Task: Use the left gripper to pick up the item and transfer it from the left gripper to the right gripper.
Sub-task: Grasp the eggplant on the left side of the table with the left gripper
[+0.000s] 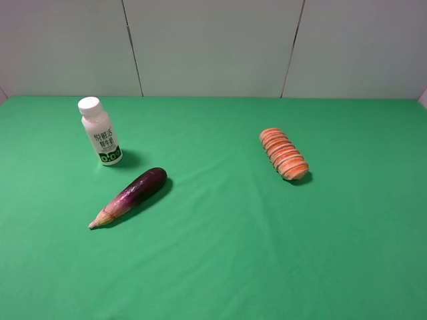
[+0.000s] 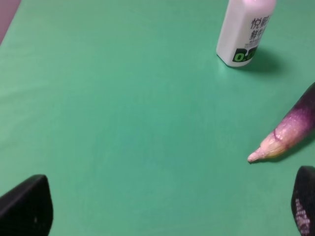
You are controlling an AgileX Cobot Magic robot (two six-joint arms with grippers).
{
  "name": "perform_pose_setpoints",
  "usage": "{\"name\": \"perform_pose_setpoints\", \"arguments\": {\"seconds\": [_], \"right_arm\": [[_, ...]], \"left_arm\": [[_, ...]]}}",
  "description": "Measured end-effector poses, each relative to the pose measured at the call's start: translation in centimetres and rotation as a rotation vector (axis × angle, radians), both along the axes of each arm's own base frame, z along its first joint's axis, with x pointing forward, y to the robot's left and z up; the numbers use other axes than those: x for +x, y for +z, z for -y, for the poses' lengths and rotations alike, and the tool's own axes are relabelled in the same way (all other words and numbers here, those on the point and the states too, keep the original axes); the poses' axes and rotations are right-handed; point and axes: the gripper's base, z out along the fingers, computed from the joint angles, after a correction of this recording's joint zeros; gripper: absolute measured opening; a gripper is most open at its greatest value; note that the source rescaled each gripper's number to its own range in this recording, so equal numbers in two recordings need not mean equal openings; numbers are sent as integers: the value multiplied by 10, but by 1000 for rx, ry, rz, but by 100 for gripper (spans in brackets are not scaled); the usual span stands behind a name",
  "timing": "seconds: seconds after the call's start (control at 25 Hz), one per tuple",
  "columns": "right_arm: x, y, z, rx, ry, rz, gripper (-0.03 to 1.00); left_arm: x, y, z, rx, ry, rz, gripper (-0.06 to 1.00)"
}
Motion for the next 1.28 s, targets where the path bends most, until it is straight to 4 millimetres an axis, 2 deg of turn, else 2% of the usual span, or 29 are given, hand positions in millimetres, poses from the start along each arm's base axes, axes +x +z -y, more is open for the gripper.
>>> {"name": "perform_pose_setpoints", "arguments": {"seconds": [0.4,0.64,0.8,0.96,1.28], "right_arm": [[0,0,0,0,0,0,100],[0,0,0,0,0,0,100],[0,0,0,0,0,0,100],[0,0,0,0,0,0,100],[0,0,0,0,0,0,100]], "left_arm": [[-2,2,0,18,-17,-18,96],[7,26,2,26,-56,-138,96],[24,41,5,16,-94,-206,96],[42,47,8,12,-144,-252,96],[84,41,19,40,-291,-386,96]]}}
